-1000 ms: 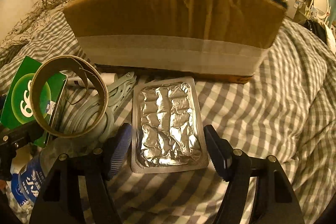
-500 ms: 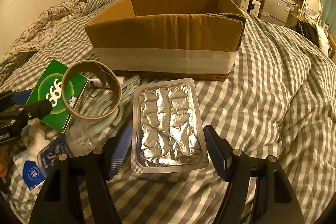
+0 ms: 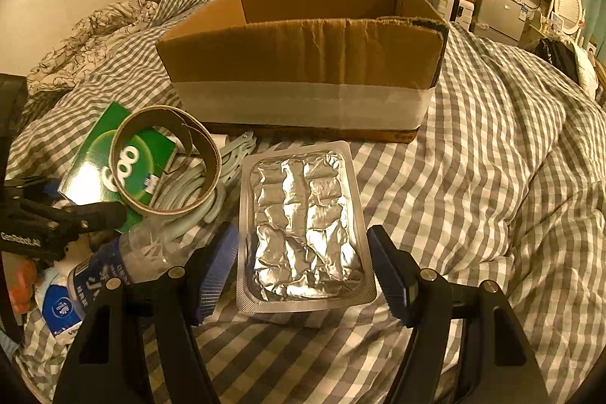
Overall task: Organize objects
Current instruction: 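Carry the medicine box and blister pack into the cardboard box while both tools open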
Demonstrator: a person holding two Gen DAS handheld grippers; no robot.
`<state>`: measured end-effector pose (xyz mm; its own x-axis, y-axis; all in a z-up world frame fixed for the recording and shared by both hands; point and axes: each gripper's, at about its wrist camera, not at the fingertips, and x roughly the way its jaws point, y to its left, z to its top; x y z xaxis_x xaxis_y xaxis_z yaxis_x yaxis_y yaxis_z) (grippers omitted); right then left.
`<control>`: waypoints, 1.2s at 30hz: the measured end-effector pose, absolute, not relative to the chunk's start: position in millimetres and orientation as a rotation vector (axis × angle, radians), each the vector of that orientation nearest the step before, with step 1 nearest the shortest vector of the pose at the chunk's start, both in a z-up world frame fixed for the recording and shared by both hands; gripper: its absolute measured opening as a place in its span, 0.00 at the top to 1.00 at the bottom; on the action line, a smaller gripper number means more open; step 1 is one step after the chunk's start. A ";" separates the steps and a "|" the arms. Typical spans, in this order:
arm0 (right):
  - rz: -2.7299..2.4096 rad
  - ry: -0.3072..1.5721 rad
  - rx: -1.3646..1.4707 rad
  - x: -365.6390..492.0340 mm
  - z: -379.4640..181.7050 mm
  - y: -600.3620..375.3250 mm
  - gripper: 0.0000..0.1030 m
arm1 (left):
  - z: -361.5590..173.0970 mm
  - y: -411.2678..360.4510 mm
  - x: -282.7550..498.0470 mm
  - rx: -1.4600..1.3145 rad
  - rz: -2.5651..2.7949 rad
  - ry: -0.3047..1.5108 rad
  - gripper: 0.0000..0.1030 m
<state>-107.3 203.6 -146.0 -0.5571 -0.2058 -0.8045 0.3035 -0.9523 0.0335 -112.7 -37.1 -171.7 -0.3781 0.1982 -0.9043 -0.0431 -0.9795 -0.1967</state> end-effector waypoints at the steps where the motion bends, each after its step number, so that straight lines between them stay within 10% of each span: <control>1: -2.534 0.154 1.293 -108.6 -147.4 203.7 0.32 | -174.0 -33.2 -114.6 -1.676 2.483 -0.186 0.00; 6: -2.533 0.136 1.286 -109.1 -147.5 207.1 0.32 | -167.9 -22.8 -108.1 -1.614 2.525 -0.093 0.19; 36: -2.765 0.301 0.857 -153.5 22.1 203.4 0.32 | -13.5 30.0 -177.4 -1.089 2.826 0.196 0.20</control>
